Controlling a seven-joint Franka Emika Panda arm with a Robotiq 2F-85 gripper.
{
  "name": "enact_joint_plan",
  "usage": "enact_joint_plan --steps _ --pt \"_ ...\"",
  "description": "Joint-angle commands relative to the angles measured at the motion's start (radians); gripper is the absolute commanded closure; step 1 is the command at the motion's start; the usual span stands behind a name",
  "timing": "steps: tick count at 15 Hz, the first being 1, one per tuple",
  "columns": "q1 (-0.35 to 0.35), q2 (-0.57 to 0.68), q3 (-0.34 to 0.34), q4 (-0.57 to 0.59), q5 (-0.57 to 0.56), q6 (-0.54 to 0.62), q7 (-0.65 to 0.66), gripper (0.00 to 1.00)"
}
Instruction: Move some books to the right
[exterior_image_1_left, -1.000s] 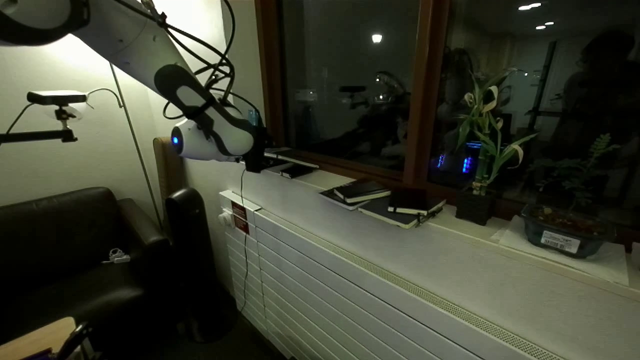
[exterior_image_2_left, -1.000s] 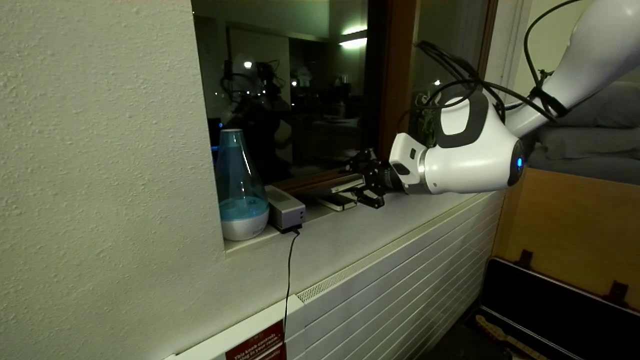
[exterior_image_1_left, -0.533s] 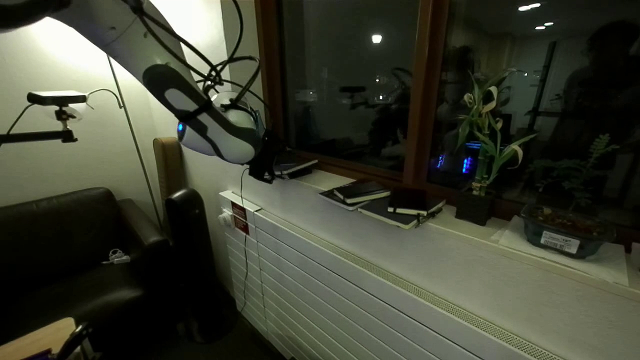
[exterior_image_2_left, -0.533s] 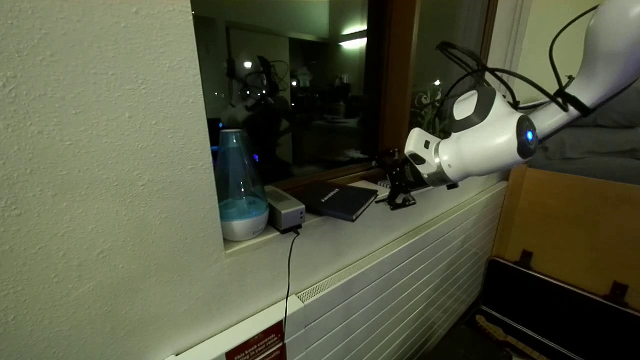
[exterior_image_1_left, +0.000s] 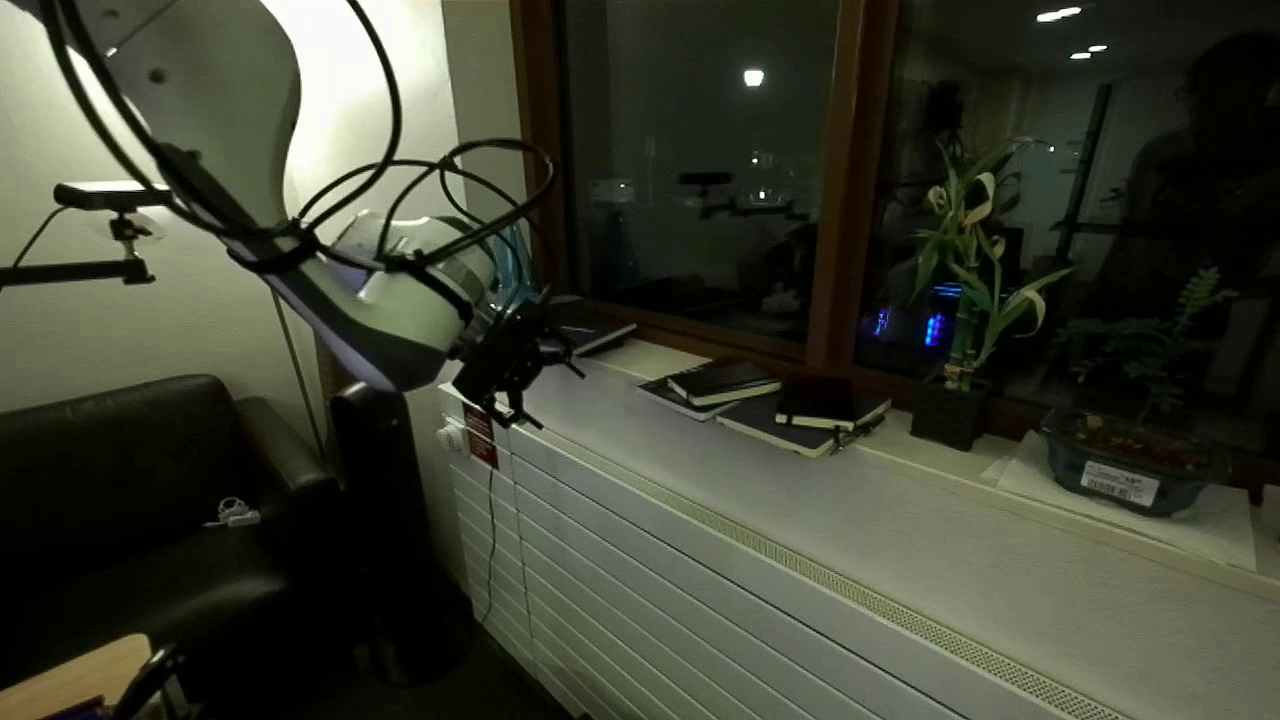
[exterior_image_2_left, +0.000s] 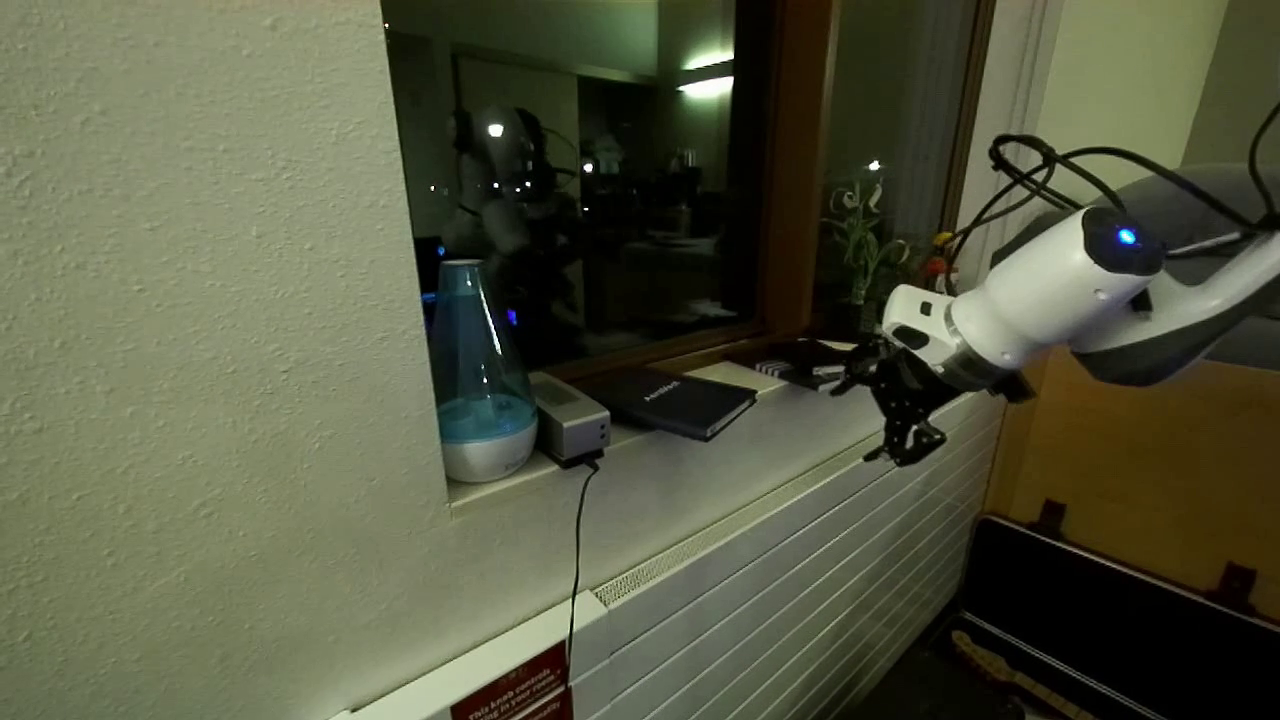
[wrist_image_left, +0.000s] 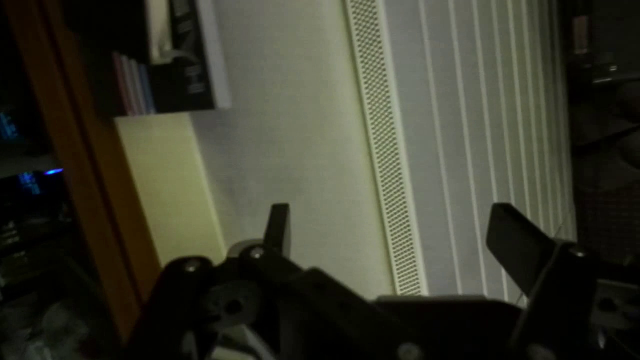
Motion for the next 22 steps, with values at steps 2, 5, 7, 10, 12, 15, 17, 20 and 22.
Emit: enact_joint_plan --steps 2,5,7,10,12,15,17,20,22 --pt "-0.066 -0.053 0.056 -0.162 0.364 -0.019 -0.218 0.00" --pt "-0.138 -0.038 0.141 -0.177 0.613 -0.071 -0.278 0.00" --pt "-0.202 -0.033 0.222 -0.163 0.779 -0.125 -0.305 0.00" --pt "-0.309 -0.025 0.365 -0.099 1.030 -0.258 -0.341 0.00" --pt "-0.377 -0.025 0.453 -0.024 1.197 -0.382 -0.370 0.00" --pt "-0.424 -0.059 0.509 0.121 1.442 -0.617 -0.412 0.00" --pt "-0.245 -0.108 0.308 0.222 1.597 -0.778 -0.418 0.00" --pt "-0.162 -0.132 0.177 0.399 1.689 -1.030 -0.341 0.00" --pt "-0.119 -0.137 0.100 0.544 1.718 -1.205 -0.298 0.00"
